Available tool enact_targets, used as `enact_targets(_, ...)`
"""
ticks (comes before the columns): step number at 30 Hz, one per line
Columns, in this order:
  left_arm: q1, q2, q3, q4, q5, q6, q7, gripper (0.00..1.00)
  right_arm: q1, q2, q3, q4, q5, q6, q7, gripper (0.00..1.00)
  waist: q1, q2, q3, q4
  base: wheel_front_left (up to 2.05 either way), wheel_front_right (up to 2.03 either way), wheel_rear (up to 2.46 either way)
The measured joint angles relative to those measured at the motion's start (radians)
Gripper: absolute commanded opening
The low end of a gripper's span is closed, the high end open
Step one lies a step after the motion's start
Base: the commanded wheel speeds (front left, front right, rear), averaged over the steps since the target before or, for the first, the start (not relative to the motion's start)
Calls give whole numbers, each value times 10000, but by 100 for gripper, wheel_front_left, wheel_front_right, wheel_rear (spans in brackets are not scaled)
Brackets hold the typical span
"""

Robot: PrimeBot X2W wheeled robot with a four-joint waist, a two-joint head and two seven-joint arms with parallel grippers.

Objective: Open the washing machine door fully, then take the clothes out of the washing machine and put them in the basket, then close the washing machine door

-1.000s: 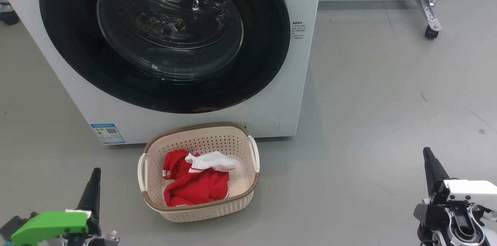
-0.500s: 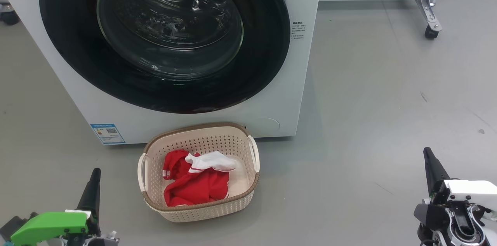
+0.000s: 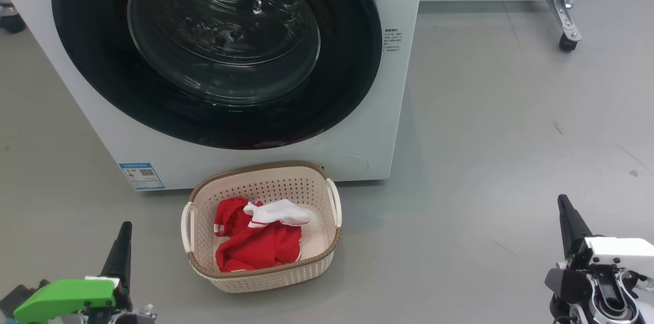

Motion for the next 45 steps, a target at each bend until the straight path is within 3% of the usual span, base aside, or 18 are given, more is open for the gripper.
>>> enact_targets(45,-18,-4,42,15,0,-6,2,0,-7,10,-50,33,0,48,75,0,0,0,-1,0,0,0,0)
